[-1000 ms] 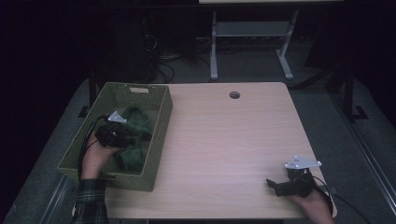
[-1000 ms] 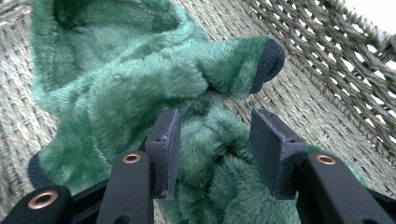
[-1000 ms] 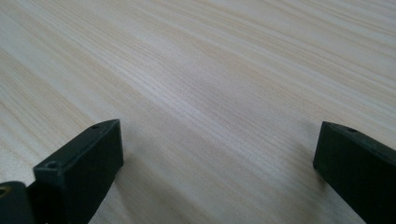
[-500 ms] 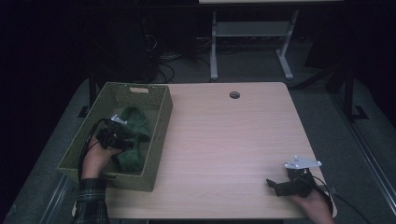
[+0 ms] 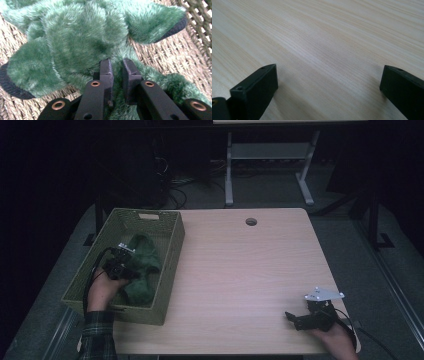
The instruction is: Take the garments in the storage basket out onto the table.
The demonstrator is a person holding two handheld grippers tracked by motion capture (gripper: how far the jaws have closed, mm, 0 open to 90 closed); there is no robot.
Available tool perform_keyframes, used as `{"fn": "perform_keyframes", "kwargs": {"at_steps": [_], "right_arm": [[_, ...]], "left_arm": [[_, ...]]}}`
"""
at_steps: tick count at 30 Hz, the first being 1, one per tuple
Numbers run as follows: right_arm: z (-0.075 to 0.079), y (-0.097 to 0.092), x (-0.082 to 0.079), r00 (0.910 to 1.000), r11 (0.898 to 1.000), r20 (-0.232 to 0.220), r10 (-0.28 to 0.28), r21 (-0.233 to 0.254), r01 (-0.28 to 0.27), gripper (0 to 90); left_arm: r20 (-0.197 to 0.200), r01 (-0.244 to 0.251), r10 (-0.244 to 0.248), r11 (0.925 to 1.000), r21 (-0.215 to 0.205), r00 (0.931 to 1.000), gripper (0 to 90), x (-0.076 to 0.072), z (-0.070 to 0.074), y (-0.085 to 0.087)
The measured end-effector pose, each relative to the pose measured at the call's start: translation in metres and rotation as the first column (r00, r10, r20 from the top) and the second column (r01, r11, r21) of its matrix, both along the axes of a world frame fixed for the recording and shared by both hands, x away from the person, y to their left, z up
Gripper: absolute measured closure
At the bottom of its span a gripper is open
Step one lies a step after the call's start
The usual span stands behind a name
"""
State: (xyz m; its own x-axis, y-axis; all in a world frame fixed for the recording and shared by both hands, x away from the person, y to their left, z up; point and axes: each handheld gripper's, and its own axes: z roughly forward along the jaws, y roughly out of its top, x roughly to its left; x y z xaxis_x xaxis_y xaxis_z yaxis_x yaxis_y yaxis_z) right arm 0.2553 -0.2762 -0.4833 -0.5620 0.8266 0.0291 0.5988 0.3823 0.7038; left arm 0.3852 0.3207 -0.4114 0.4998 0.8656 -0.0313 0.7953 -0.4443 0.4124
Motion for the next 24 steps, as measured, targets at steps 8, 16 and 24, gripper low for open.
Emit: {"fn": "perform_keyframes", "kwargs": {"at_steps": [8,16,24], "right_arm": [[0.0,0.0,0.0,1.0,1.0,-0.001,0.0,0.0,0.0,1.1],[0.0,0.0,0.0,1.0,1.0,-0.001,0.0,0.0,0.0,1.1],[0.0,0.0,0.0,1.0,1.0,-0.001,-0.001,0.0,0.001,1.1]], "left_arm": [[0.059,0.004,0.002,0.9949,-0.101,0.9983,82.4,-0.004,0.013,0.004],[0.12,0.043,-0.024,0.9864,-0.159,0.9925,82.8,-0.011,0.033,0.003],[0.195,0.079,-0.034,0.9705,-0.228,0.9802,82.8,-0.018,0.054,0.004]]}}
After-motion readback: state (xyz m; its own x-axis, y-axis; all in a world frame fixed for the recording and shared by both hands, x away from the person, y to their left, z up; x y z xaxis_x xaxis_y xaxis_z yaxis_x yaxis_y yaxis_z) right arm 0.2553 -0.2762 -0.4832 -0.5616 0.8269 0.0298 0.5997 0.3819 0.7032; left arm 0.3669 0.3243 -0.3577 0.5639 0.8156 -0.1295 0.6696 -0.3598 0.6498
